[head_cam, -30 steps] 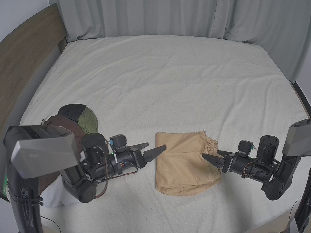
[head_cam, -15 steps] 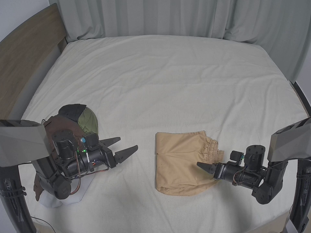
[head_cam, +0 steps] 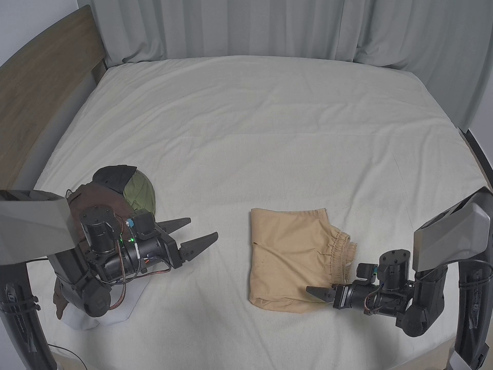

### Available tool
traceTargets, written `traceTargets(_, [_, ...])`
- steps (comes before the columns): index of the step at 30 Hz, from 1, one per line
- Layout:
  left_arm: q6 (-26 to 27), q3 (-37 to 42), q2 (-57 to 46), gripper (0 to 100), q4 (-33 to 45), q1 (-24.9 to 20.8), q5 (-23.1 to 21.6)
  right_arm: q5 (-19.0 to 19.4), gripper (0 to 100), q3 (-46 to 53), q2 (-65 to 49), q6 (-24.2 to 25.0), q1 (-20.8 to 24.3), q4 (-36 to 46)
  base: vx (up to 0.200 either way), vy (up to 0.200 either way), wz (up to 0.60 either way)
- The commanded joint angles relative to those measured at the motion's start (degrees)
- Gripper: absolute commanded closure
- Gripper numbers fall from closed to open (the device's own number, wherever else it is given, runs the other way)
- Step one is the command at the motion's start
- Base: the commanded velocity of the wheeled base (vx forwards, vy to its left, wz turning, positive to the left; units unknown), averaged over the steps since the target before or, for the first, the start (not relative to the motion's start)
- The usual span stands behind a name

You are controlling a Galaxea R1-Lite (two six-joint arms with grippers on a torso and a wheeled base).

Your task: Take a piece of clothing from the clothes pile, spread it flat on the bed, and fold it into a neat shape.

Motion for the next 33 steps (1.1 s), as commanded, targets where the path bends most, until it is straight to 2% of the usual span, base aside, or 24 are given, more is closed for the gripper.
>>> traceTargets(1, [-0.02,0.11,-0.06,0,-0.14,0.02,0.0,-0.05,0,1.07,2.3,-0.36,-0.2,0.2,0.0,0.0,0.0])
traceTargets(7, [-0.02,0.11,0.11,0,-0.14,0.02,0.0,-0.05,0,0.19,1.77,-0.36,-0.38,-0.06,0.0,0.0,0.0])
traceTargets(14, [-0.02,0.46,0.29,0,-0.14,-0.06,0.0,-0.31,0,-5.96,-4.3,0.52,-2.31,0.03,0.0,0.0,0.0])
traceTargets(16, [-0.02,0.46,0.38,0,-0.14,-0.15,0.0,-2.07,0,-8.95,-5.0,1.57,-3.37,0.03,0.0,0.0,0.0])
traceTargets(21, [-0.02,0.46,0.47,0,-0.14,-0.15,0.0,-4.27,0,-12.29,-3.86,4.3,-3.81,0.03,0.0,0.0,0.0])
traceTargets(27, [-0.02,0.37,0.38,0,-0.14,-0.06,0.0,-4.35,0,-13.26,0.63,4.38,-4.07,-0.15,0.0,0.0,0.0])
traceTargets(33, [-0.02,0.37,0.29,0,-0.14,-0.06,0.0,-6.29,0,-14.4,3.09,4.03,-4.33,-0.15,0.0,0.0,0.0])
